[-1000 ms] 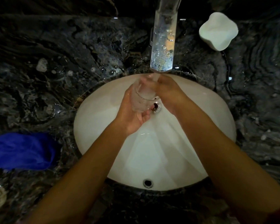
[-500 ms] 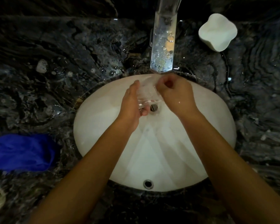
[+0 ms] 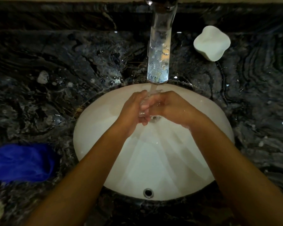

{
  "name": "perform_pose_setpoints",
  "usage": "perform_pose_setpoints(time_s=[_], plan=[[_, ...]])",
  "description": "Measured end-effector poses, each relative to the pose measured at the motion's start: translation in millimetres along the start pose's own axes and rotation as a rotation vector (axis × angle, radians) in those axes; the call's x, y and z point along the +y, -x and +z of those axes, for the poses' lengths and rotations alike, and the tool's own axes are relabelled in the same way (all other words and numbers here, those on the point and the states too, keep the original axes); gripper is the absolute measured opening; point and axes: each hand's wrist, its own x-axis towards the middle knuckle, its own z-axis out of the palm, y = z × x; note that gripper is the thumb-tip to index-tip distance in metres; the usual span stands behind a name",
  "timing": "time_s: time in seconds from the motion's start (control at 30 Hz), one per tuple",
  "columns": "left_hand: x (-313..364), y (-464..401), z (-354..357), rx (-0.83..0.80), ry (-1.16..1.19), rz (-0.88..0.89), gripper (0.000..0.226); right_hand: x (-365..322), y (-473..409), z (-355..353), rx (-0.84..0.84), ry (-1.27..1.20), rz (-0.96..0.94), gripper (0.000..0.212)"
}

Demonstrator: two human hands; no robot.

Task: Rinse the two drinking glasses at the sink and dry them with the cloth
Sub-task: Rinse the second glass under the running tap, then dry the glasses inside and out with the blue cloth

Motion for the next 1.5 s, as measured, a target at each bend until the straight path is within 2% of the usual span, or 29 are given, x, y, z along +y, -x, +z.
perform_pose_setpoints(time_s=[0.07,0.17,0.2,0.27,0.33,0.47,0.63,0.73,0.9,1.0,1.1,1.17,1.27,1.33,1.43,1.5], plan=[[1.1,3.4,1.7,0.011,0.028,0.041,0.066,-3.5,12.4,-5.9,0.209,0.078,-0.024,0.003],[10.7,16.0,-3.0,0.042,-0.028,0.135,0.054,-20.8,41.3,-27.8,0.446,-0.062,-0.129,0.006],[18.1,21.8,-3.5,0.06,-0.123,0.175,0.047,-31.1,52.3,-35.4,0.53,-0.033,-0.208,0.01],[28.2,33.5,-6.5,0.123,-0.373,0.271,0.037,-53.5,66.9,-41.1,0.642,0.171,-0.362,0.039],[38.7,41.9,-12.3,0.119,-0.594,0.443,0.047,-79.9,69.9,-40.3,0.659,0.417,-0.498,0.061],[60.9,63.8,-24.7,0.169,-1.04,0.784,0.069,-110.1,55.3,-22.6,0.571,0.726,-0.615,0.075],[74.8,86.0,-35.6,0.187,-1.164,0.899,0.07,-101.9,45.6,-15.7,0.57,0.773,-0.652,0.078],[73.7,95.2,-46.9,0.132,-1.03,0.892,0.067,-88.8,41.9,-11.2,0.564,0.742,-0.686,0.072],[61.1,109.0,-62.5,0.173,-0.674,0.684,0.054,-71.7,36.2,-0.4,0.562,0.738,-0.711,0.071],[56.4,116.4,-62.1,0.197,-0.33,0.566,0.049,-77.7,41.7,3.9,0.553,0.661,-0.689,0.069],[58.8,123.5,-56.3,0.108,0.152,0.389,0.065,-83.9,61.4,11.8,0.582,0.443,-0.647,0.062],[61.4,129.5,-50.2,0.019,0.332,0.299,0.082,-82.3,78.9,22.4,0.535,0.35,-0.598,0.06],[66.2,141.8,-36.3,-0.082,0.422,0.215,0.068,-77.9,94.9,40.7,0.341,0.312,-0.53,0.058],[72.7,154.1,-28.9,-0.171,0.466,0.182,0.061,-79.8,100.1,48.3,0.284,0.256,-0.525,0.05],[80.6,169.7,-32.2,-0.241,0.468,0.149,0.058,-95.1,109.1,55.9,0.326,0.203,-0.564,0.034],[89.3,181.4,-40.0,-0.237,0.334,0.159,0.06,-106.2,115.5,62.6,0.411,0.17,-0.587,0.032]])
